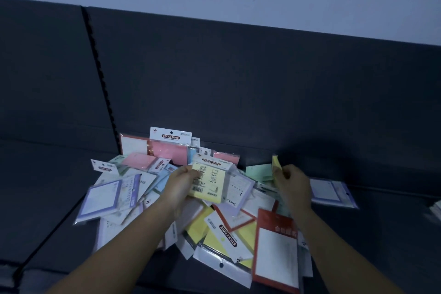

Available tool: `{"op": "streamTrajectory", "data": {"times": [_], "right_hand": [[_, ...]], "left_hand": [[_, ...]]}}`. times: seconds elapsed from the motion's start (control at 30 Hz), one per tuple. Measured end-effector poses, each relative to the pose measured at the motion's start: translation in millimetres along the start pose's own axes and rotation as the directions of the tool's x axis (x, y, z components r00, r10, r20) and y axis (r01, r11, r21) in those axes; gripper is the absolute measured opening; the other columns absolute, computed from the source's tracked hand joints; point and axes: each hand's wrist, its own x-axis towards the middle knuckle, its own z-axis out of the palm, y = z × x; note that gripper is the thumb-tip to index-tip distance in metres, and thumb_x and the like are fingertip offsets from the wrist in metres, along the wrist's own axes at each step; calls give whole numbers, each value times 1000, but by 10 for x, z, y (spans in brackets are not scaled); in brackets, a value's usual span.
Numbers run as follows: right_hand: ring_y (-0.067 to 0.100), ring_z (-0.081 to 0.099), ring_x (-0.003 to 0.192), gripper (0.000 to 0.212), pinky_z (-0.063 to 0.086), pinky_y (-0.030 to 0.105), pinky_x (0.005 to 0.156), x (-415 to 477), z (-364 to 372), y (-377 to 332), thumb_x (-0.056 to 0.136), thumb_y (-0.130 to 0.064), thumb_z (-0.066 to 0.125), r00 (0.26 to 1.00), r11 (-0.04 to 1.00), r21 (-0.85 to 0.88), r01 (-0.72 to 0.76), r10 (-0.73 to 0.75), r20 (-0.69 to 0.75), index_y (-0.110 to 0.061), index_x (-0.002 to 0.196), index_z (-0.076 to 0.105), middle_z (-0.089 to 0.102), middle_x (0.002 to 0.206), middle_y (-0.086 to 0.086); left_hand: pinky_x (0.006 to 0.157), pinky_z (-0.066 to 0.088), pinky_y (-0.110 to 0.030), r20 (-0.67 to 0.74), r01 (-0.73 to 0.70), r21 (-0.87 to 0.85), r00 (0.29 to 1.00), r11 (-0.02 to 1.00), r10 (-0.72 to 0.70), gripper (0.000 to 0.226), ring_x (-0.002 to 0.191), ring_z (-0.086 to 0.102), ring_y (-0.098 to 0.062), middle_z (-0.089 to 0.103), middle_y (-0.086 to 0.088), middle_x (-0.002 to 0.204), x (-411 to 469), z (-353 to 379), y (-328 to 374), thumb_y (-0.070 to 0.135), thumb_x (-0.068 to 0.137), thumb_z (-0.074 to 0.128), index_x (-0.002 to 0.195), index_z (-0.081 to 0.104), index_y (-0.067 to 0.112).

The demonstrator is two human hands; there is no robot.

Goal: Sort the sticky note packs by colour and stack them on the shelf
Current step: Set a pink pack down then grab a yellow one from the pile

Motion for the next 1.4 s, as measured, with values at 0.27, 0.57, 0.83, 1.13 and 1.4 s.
{"op": "streamTrajectory", "data": {"times": [0.27,0.57,0.83,1.13,1.4], "right_hand": [[21,47,59,35,33,32,55,-381,161,-788,95,-26,49,973,956,268,123,-62,-224,-5,68,53,52,64,6],[8,42,30,32,26,15,32,-1480,1291,-2159,97,-29,48,868,670,660,-341,-45,494,-6,76,56,51,48,5],[13,46,30,42,23,16,32,-2650,2147,-3363,101,-39,30,624,709,496,-501,-101,775,-7,85,52,59,44,4],[25,69,61,13,52,24,47,-3515,2721,-4143,89,-6,53,316,457,387,-801,-226,921,4,94,58,70,75,23],[31,71,84,28,58,34,63,-3436,3254,-4503,79,1,67,219,479,347,-806,-303,927,2,106,60,71,95,21]], "left_hand": [[53,49,-29,-53,-24,10,998,1000,25,10,68,60,-23,63,-11,84,-194,-528,86,5,91,49,89,57,11],[53,46,-26,-212,-85,-13,974,996,80,10,59,55,-21,59,-11,73,-649,-2038,321,4,88,52,80,56,8],[63,48,-32,-404,-98,-78,913,992,59,8,65,57,-21,59,-8,79,-1138,-3703,276,12,89,54,84,59,13],[54,46,-26,-462,-97,-137,886,986,23,17,61,57,-18,63,-6,75,-1467,-4827,224,22,91,55,98,61,7],[53,47,-25,-538,-57,-167,842,984,-42,36,55,60,-17,66,-2,64,-1144,-5313,272,41,88,60,93,64,6]]}}
